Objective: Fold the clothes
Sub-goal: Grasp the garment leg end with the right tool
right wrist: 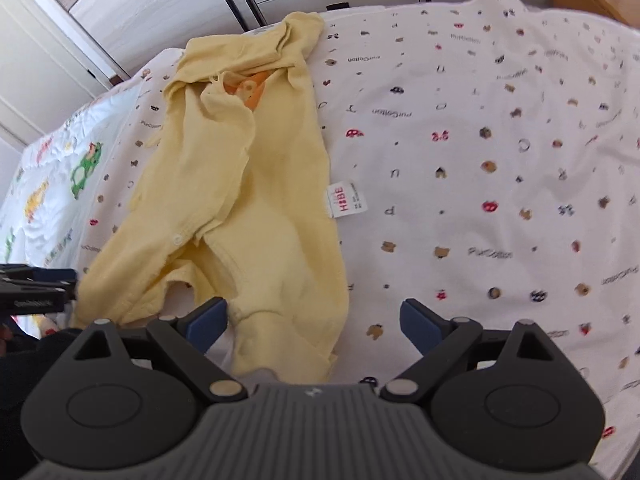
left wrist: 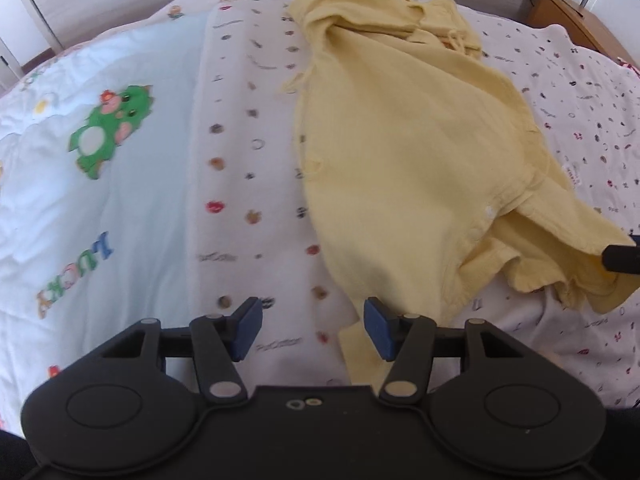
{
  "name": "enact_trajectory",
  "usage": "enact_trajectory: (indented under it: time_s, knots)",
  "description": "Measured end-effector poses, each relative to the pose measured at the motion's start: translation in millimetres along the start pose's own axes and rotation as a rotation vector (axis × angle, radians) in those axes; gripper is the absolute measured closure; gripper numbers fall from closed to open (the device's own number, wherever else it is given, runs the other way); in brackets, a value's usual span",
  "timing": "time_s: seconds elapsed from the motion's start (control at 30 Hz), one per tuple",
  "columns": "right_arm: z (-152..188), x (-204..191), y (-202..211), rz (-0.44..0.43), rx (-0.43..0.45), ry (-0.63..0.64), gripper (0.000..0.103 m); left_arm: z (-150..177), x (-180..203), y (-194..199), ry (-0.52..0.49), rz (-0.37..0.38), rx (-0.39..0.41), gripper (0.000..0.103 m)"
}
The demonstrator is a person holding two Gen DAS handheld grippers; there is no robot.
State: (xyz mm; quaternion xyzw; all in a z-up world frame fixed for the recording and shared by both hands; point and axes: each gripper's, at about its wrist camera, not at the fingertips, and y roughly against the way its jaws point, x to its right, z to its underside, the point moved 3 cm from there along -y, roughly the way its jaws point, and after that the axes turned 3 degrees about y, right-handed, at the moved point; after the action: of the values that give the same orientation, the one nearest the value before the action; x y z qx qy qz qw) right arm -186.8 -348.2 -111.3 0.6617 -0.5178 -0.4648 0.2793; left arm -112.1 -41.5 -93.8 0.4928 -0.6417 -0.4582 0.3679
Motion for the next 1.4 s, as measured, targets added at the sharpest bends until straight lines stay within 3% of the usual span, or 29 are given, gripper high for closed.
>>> enact_trajectory:
  time_s: [0.17, 0.33, 0.47, 0.57, 0.73, 0.83, 1.0, 1.1, 1.27, 1.4]
  knots:
    - [-4.5, -4.0, -3.0, 0.011, 0.003, 0.033, 0.009, -9.1, -3.8, -4.5, 0.086, 0.059, -0.022, 0.047]
    - [-7.0, -1.1, -11.6, -0.046, -0.035, -0.02, 0.01, -9.0, -12.3, -8.6, 0.193, 0.127, -0.068, 0.046]
    - [-1.8, -9.2, -19.0, -0.04, -0.062, 0.019, 0.013, -4.8, -14.9, -13.1, 0.206, 0.119, -0.1, 0.046]
    - [2.6, -13.5, -28.4, -0.044, -0.09, 0.031, 0.026, -1.7, -13.6, -18.8, 0.186, 0.082, -0.11, 0.046]
    - [4.9, -18.0, -36.0, -0.03, -0.093, 0.042, 0.031, 0.6, -15.9, -16.6, 0.19, 0.072, -0.099, 0.045]
    - [2.6, -16.8, -35.2, -0.029, -0.09, 0.037, 0.032, -3.0, -22.0, -5.9, 0.225, 0.175, -0.08, 0.045]
    - [0.4, -11.6, -34.2, -0.015, -0.087, 0.036, 0.045, -12.4, -25.2, -1.0, 0.266, 0.329, -0.089, 0.045]
    - [-0.1, -8.8, -34.6, -0.013, -0.085, 0.023, 0.045, -15.2, -22.9, -5.8, 0.267, 0.287, -0.079, 0.045]
    - [-0.8, -12.0, -34.6, -0.006, -0.086, 0.042, 0.045, -16.8, -19.0, -23.4, 0.286, 0.336, -0.124, 0.044]
    - [-2.4, -13.8, -38.1, 0.004, -0.089, 0.053, 0.045, -13.9, -12.0, -34.3, 0.27, 0.3, -0.13, 0.044]
